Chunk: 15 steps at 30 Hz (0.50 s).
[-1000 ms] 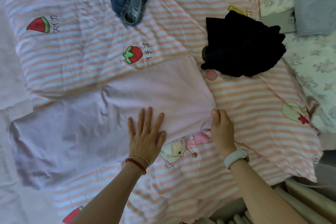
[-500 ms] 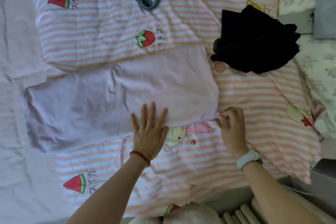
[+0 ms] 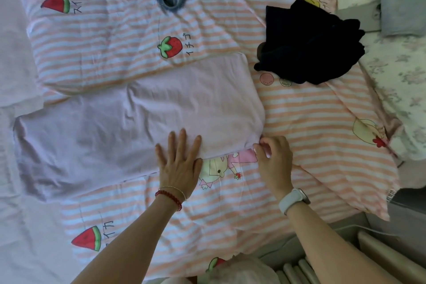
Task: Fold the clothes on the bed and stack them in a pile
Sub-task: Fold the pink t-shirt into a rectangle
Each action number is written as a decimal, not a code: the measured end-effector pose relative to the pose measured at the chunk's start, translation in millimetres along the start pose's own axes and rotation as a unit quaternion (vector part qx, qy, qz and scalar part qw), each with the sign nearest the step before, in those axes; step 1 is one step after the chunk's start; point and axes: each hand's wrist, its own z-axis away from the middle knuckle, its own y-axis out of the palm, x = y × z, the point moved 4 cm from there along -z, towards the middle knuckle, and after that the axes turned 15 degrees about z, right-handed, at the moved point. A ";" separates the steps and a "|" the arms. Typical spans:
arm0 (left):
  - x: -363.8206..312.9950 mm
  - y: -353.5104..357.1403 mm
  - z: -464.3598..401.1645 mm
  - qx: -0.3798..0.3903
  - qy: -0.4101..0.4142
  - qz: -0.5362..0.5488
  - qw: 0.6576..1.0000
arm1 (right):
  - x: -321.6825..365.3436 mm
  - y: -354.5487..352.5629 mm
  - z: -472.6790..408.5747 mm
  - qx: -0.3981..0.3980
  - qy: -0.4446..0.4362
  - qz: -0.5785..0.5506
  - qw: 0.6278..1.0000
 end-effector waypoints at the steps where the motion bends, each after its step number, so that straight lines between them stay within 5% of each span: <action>1: 0.4 0.5 0.6 0.003 0.001 -0.001 1.000 | -1.7 -1.1 -1.7 0.008 -0.012 -0.002 1.000; 5: 3.3 6.1 3.1 0.022 0.008 0.003 1.000 | -15.2 -8.4 -10.4 0.035 -0.121 0.117 0.985; 9: 11.3 16.1 2.7 0.032 0.003 0.008 0.999 | -19.5 -0.4 -14.8 0.078 -0.079 0.205 0.972; 12: 11.4 16.7 1.4 0.048 0.003 0.006 0.999 | -10.2 -5.9 -1.0 0.002 0.025 0.219 0.975; 15: 12.2 5.7 3.7 0.053 0.041 0.045 0.997 | 32.1 -6.9 14.8 -0.101 -0.088 0.198 0.971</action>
